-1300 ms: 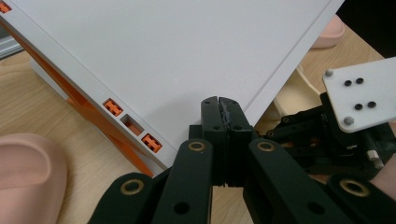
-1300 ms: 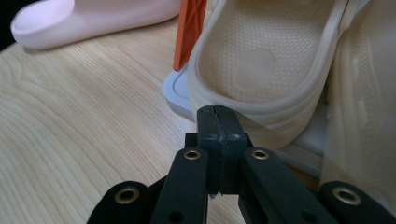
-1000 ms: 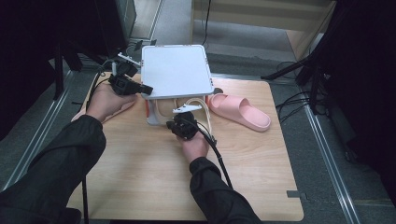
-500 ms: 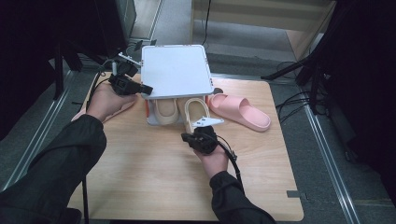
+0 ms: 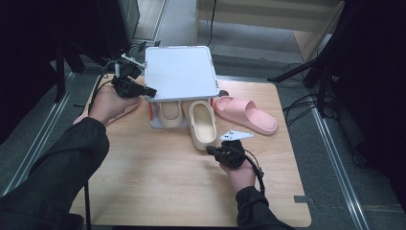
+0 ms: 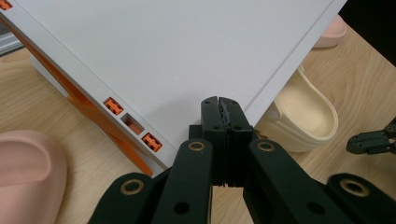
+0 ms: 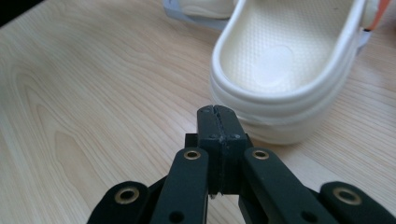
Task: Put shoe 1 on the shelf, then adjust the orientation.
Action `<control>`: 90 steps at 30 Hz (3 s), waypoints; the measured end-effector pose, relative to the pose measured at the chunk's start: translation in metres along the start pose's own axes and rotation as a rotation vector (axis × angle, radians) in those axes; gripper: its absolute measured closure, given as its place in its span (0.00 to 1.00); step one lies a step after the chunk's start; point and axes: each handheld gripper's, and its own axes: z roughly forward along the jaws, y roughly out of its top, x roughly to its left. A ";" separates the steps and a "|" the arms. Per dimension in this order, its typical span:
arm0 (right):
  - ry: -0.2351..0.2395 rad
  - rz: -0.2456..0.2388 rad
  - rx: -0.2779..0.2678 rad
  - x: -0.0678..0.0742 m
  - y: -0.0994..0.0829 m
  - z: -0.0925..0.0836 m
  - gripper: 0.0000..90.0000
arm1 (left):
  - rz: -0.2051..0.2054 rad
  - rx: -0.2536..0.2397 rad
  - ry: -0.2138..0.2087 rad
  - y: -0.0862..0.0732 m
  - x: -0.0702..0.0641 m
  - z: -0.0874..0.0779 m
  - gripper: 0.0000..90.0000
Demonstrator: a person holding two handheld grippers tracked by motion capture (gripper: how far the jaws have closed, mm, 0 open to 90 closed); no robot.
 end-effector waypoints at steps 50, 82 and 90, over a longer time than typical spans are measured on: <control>0.019 0.109 -0.074 -0.043 0.041 0.030 0.85 | -0.041 0.009 -0.048 -0.001 0.000 -0.008 0.74; 0.164 -0.017 -0.034 -0.006 0.011 -0.021 0.61 | -0.066 -0.048 0.055 -0.087 0.023 -0.056 0.53; 0.172 -0.027 -0.036 -0.006 0.013 -0.018 0.62 | -0.108 -0.067 0.091 -0.112 0.051 -0.052 0.56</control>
